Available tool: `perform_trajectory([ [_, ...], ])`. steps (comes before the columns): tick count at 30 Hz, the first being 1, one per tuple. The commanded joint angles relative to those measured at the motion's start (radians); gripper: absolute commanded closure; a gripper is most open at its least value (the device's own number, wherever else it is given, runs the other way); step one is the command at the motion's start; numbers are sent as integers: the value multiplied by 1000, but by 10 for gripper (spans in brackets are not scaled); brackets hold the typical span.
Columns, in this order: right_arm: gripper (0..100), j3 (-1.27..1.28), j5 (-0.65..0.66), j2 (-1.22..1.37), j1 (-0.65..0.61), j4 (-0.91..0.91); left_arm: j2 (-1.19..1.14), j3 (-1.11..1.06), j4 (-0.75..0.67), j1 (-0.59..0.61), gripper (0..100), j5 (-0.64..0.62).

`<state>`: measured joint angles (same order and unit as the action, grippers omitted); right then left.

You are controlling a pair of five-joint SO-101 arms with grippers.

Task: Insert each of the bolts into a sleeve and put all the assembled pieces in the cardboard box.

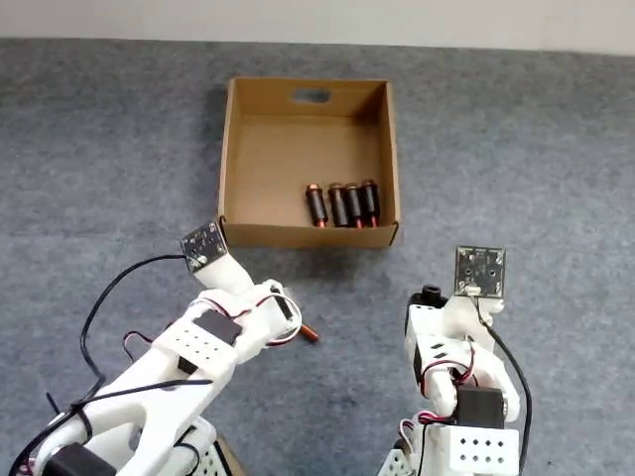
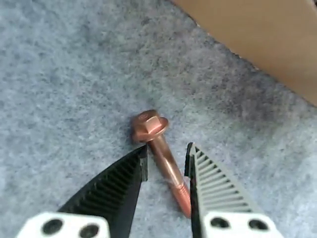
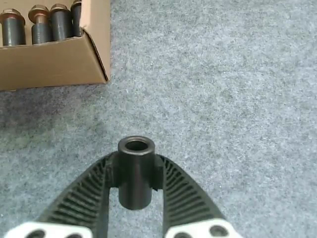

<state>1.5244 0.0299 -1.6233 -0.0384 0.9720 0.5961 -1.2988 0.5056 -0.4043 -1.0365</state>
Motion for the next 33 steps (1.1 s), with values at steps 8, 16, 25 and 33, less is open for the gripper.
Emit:
perform_trajectory([
  [8, 992, -4, -3, -12, 4, 18, -1, 12, -15, -16, 857, -8],
  [16, 992, -4, -3, -12, 4, 21, -1, 13, -14, -13, 857, -8],
  [25, 992, -5, -2, -12, 4, 18, -2, 21, -14, -12, 857, 20],
  [33, 992, -5, -2, -12, 4, 16, -2, 22, -14, -19, 857, 21],
])
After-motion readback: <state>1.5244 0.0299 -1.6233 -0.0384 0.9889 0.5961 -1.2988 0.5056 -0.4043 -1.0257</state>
